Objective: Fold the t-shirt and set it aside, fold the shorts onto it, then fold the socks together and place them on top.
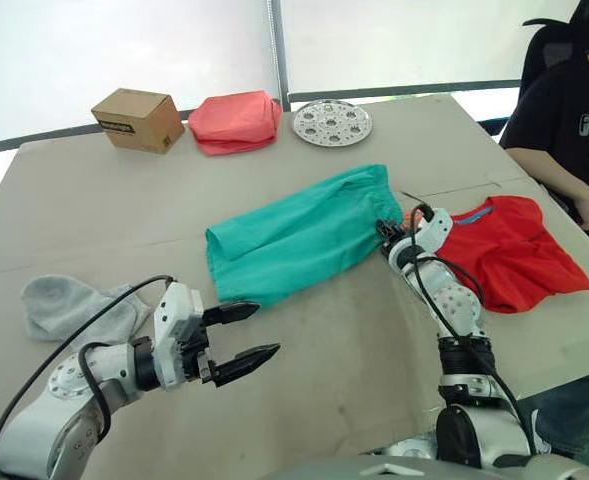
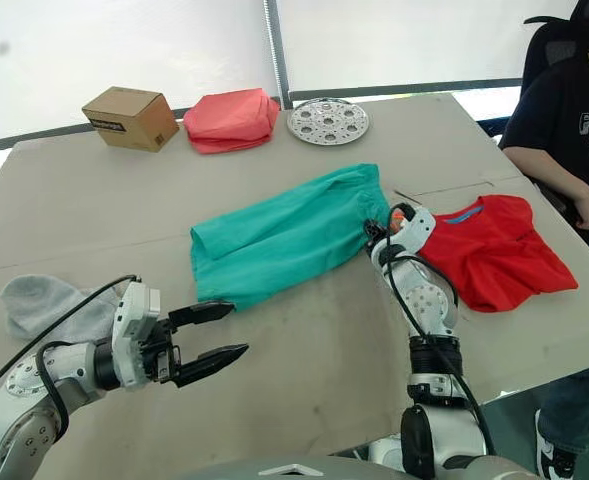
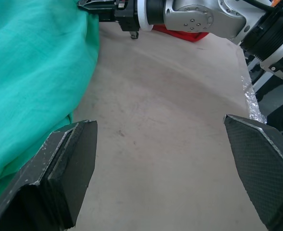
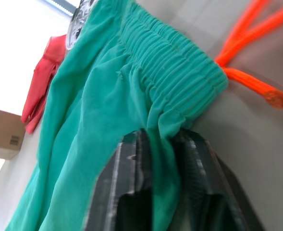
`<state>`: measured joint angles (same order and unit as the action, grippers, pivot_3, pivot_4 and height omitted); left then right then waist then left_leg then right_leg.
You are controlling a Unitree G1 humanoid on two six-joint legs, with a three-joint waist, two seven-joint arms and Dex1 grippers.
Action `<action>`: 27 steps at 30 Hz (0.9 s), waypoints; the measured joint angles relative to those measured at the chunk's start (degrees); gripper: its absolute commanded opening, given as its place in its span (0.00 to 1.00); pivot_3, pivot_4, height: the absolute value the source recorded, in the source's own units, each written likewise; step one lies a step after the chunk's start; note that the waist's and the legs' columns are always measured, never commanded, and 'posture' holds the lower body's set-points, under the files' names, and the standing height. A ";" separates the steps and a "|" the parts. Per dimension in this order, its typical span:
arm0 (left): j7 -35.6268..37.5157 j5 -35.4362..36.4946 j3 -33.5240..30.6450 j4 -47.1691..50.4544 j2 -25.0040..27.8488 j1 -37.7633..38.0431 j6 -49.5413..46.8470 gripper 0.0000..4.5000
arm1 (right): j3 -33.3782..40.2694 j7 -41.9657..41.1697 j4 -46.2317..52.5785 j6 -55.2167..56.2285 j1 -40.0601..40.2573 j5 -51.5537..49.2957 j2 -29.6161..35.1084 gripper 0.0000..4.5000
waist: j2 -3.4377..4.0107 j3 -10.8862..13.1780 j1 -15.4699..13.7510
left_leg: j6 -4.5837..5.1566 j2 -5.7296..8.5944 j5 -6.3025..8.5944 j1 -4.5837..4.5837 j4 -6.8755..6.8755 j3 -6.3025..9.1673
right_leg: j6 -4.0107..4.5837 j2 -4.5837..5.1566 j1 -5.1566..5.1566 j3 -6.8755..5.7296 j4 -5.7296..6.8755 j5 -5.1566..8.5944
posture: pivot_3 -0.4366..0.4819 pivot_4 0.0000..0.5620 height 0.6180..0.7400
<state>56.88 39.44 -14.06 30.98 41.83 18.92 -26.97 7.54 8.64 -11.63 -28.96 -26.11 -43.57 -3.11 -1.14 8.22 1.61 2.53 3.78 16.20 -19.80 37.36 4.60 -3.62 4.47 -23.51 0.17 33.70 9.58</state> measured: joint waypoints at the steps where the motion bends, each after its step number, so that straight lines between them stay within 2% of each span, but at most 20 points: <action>1: -0.19 -0.07 0.08 0.00 -0.27 0.27 0.20 1.00 | -0.29 -0.39 0.78 -0.10 0.76 0.86 0.12 0.02 | 0.00 0.00 -0.16 | 0.00 0.01 0.00 -0.03 0.00 0.01 | 0.00 0.01 0.00 0.00 -0.01 0.00 | 0.48 0.27 1.00; 12: -0.36 -1.31 1.51 -0.63 -1.57 -1.07 2.37 1.00 | -2.10 -2.55 10.68 -0.29 7.31 8.03 3.82 0.02 | 0.29 0.19 -1.89 | -0.01 0.03 0.01 -0.26 -0.24 0.32 | 0.18 0.05 -0.15 -0.32 -0.10 0.19 | 0.48 0.27 1.00; 18: -0.43 -1.51 2.85 -0.94 -2.05 -1.92 2.44 1.00 | -2.38 -2.61 17.80 0.23 12.90 17.75 12.83 0.02 | 0.43 0.32 -2.03 | -0.02 0.05 0.00 -0.76 -0.21 0.27 | 0.16 0.07 -0.58 -0.34 -0.13 0.20 | 0.48 0.27 1.00; 20: -0.55 -1.49 3.21 -0.94 -2.16 -2.38 2.41 1.00 | -2.91 -3.29 19.85 0.96 13.25 21.30 15.36 0.02 | 0.41 0.32 -1.63 | -0.03 0.03 -0.01 -0.81 -0.22 0.26 | 0.16 0.06 -0.66 -0.34 -0.11 0.20 | 0.48 0.27 1.00; 22: -1.04 -1.42 3.37 -0.94 -2.32 -3.22 2.28 1.00 | -5.48 -5.63 22.57 3.21 13.33 27.17 20.64 0.02 | 0.45 0.35 -1.04 | -0.03 0.01 -0.01 -0.81 -0.23 0.26 | 0.16 0.05 -0.67 -0.35 -0.10 0.20 | 0.48 0.27 1.00; 27: -2.04 -1.26 3.41 -1.14 -2.80 -4.35 1.85 1.00 | -8.81 -9.45 25.22 6.61 12.02 34.60 25.26 0.02 | 0.35 0.34 -0.75 | -0.02 -0.01 -0.01 -0.82 -0.23 0.24 | 0.15 0.03 -0.66 -0.35 -0.13 0.20 | 0.48 0.27 1.00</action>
<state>54.85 38.18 -10.65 29.84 39.03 14.57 -25.11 -1.27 -0.81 13.59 -22.35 -14.09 -8.97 22.15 -0.79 8.56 0.86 2.51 3.76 16.19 -20.61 37.13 4.84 -3.47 4.50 -24.17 -0.17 33.57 9.78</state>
